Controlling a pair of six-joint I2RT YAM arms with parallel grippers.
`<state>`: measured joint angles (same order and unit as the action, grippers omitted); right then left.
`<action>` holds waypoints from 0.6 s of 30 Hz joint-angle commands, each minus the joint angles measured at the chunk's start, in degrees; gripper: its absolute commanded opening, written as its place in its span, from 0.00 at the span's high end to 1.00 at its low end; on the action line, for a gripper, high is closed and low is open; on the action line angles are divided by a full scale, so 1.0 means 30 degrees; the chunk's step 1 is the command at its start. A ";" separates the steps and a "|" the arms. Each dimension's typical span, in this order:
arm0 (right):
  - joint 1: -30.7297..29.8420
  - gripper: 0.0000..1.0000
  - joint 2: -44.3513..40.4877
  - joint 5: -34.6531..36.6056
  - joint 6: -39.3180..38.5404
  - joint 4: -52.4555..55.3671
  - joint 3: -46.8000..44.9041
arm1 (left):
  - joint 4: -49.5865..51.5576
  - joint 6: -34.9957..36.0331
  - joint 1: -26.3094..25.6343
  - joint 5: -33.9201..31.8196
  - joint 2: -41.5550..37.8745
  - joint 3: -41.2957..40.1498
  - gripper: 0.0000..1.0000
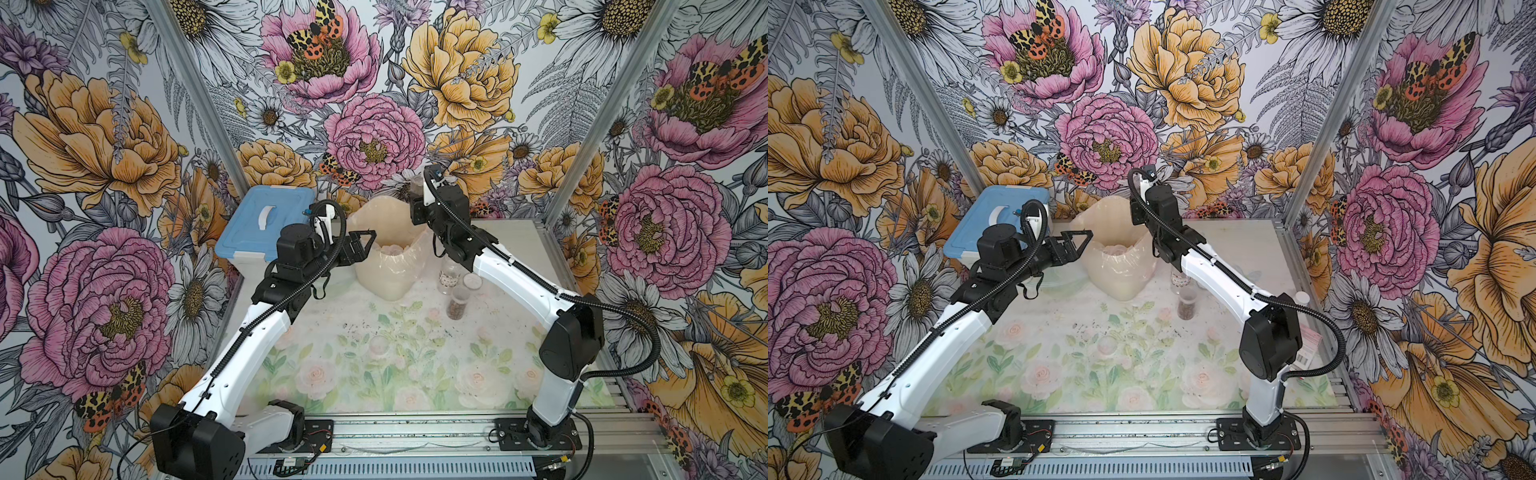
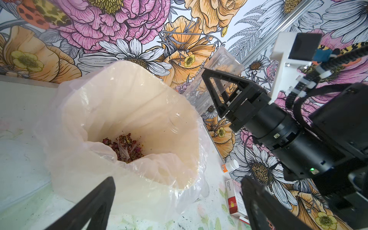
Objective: Empty the moldy dried flower tea in the jars
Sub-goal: Pour the moldy dried flower tea into the trash bin.
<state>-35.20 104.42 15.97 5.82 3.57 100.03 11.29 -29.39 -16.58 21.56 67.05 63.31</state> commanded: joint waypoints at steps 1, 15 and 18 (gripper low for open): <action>-0.1532 0.82 0.0526 0.1105 -0.2076 -0.0030 0.1188 | -0.0479 0.0203 0.0206 -0.0399 -0.0265 -0.0185 0.01; -0.1117 0.86 0.0453 0.0716 0.0211 0.0502 0.1872 | -0.0659 0.0040 0.0231 -0.0354 -0.0180 -0.0157 0.01; 0.0604 0.92 0.0096 -0.2710 0.4935 0.0475 0.1836 | -0.0650 0.0042 0.0231 -0.0359 -0.0235 -0.0172 0.01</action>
<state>-37.82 105.25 13.54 10.74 4.62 103.57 10.41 -29.58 -16.58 21.56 67.05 63.31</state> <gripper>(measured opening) 0.509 0.986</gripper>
